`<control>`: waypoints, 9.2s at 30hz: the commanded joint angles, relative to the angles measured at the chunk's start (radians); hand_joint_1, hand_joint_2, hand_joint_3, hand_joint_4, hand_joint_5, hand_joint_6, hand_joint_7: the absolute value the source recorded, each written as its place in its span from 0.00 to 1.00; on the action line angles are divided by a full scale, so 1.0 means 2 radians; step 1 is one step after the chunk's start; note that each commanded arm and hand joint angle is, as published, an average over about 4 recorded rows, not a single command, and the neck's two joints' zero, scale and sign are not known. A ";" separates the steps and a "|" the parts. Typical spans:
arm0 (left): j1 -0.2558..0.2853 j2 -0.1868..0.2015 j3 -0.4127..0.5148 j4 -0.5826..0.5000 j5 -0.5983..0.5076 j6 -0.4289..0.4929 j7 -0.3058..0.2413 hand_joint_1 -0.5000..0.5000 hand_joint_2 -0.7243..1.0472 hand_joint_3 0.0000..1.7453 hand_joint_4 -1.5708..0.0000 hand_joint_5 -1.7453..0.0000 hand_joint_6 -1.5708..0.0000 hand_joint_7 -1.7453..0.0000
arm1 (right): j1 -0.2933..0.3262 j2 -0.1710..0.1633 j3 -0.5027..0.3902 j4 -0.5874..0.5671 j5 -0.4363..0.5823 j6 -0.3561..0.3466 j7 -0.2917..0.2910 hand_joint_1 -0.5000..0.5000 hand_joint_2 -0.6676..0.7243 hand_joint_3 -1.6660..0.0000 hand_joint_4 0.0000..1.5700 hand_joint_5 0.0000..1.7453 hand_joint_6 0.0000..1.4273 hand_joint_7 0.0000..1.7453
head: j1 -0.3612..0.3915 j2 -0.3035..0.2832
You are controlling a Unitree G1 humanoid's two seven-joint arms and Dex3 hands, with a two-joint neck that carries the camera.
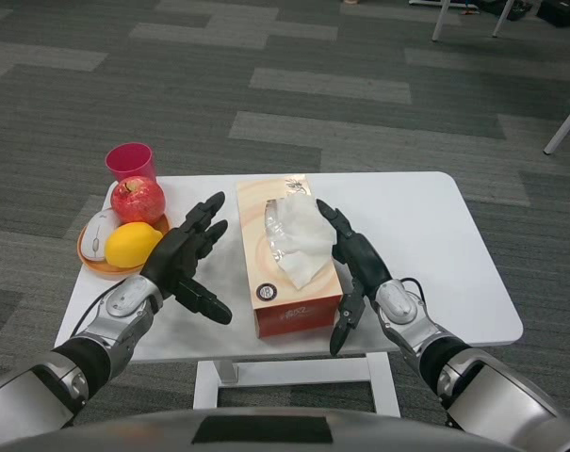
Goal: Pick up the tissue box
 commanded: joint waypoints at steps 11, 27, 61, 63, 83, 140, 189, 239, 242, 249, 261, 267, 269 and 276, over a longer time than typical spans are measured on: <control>-0.020 -0.005 -0.056 0.033 0.022 0.012 0.001 1.00 0.25 0.00 1.00 0.82 1.00 0.96 | 0.002 0.000 -0.003 -0.009 0.001 -0.001 0.001 0.38 1.00 1.00 0.20 0.00 0.00 0.04 | -0.006 0.003; -0.032 -0.006 -0.098 0.046 -0.006 0.016 0.005 1.00 0.25 0.00 1.00 0.82 1.00 0.96 | 0.002 -0.001 0.002 -0.010 0.001 -0.001 0.000 0.38 1.00 1.00 0.20 0.00 0.00 0.04 | -0.004 0.000; -0.060 -0.034 -0.108 0.046 -0.031 0.009 0.034 1.00 0.30 0.00 1.00 0.82 1.00 0.96 | -0.004 0.012 0.017 -0.003 0.001 -0.002 -0.023 0.38 1.00 1.00 0.28 0.00 0.00 0.04 | -0.015 0.010; -0.060 -0.034 -0.108 0.045 -0.032 0.007 0.035 1.00 0.30 0.00 1.00 0.82 1.00 0.96 | -0.004 0.012 0.017 -0.003 0.001 -0.003 -0.024 0.38 1.00 1.00 0.31 0.03 0.00 0.04 | -0.016 0.010; -0.061 -0.037 -0.109 0.043 -0.044 0.001 0.041 1.00 0.35 0.00 1.00 0.81 1.00 0.96 | -0.004 0.015 0.008 -0.006 0.001 -0.010 -0.035 0.46 0.98 1.00 0.61 0.07 0.00 0.04 | -0.015 0.006; -0.061 -0.035 -0.122 0.040 -0.056 0.001 0.043 1.00 0.43 0.00 1.00 0.82 1.00 1.00 | -0.008 0.008 0.022 -0.009 0.001 -0.010 -0.040 0.29 0.77 1.00 1.00 0.72 0.05 0.53 | -0.014 0.003; -0.056 -0.028 -0.104 -0.041 -0.058 -0.007 0.038 1.00 0.45 0.00 1.00 0.82 1.00 0.98 | -0.011 0.002 0.012 -0.051 0.001 -0.010 -0.042 0.33 0.73 1.00 0.87 0.72 0.02 0.48 | -0.012 0.010; -0.023 -0.004 -0.045 -0.128 -0.054 -0.007 0.038 1.00 0.45 0.00 1.00 0.76 1.00 0.97 | 0.014 -0.006 -0.016 -0.128 0.001 -0.010 -0.042 0.38 0.64 0.99 0.69 0.78 0.00 0.52 | -0.005 0.015; -0.022 -0.003 -0.043 -0.131 -0.053 -0.007 0.038 1.00 0.45 0.00 1.00 0.76 1.00 0.97 | 0.015 -0.006 -0.016 -0.130 0.001 -0.010 -0.042 0.38 0.64 0.98 0.69 0.78 0.00 0.52 | -0.005 0.015; -0.022 -0.003 -0.041 -0.134 -0.053 -0.007 0.038 1.00 0.45 0.00 1.00 0.76 1.00 0.98 | 0.015 -0.006 -0.016 -0.131 0.001 -0.010 -0.042 0.38 0.64 0.99 0.69 0.78 0.00 0.52 | -0.006 0.016; -0.022 -0.002 -0.040 -0.138 -0.052 -0.007 0.038 1.00 0.49 0.00 1.00 0.76 1.00 0.96 | 0.015 -0.007 -0.017 -0.138 0.001 -0.010 -0.042 0.38 0.64 1.00 0.69 0.78 0.00 0.52 | -0.006 0.016; -0.022 -0.001 -0.039 -0.143 -0.052 -0.007 0.038 1.00 0.49 0.00 1.00 0.76 1.00 0.96 | 0.015 -0.007 -0.017 -0.142 0.001 -0.010 -0.042 0.38 0.62 1.00 0.67 0.78 0.00 0.56 | -0.006 0.016; -0.021 0.000 -0.039 -0.144 -0.052 -0.007 0.038 1.00 0.48 0.00 1.00 0.76 1.00 0.97 | 0.015 -0.007 -0.019 -0.143 0.001 -0.010 -0.042 0.38 0.61 1.00 0.67 0.79 0.00 0.56 | -0.006 0.016; -0.021 0.001 -0.038 -0.147 -0.052 -0.007 0.038 1.00 0.50 0.00 1.00 0.76 1.00 0.98 | 0.016 -0.007 -0.019 -0.147 0.001 -0.010 -0.042 0.38 0.62 1.00 0.67 0.81 0.00 0.56 | -0.006 0.016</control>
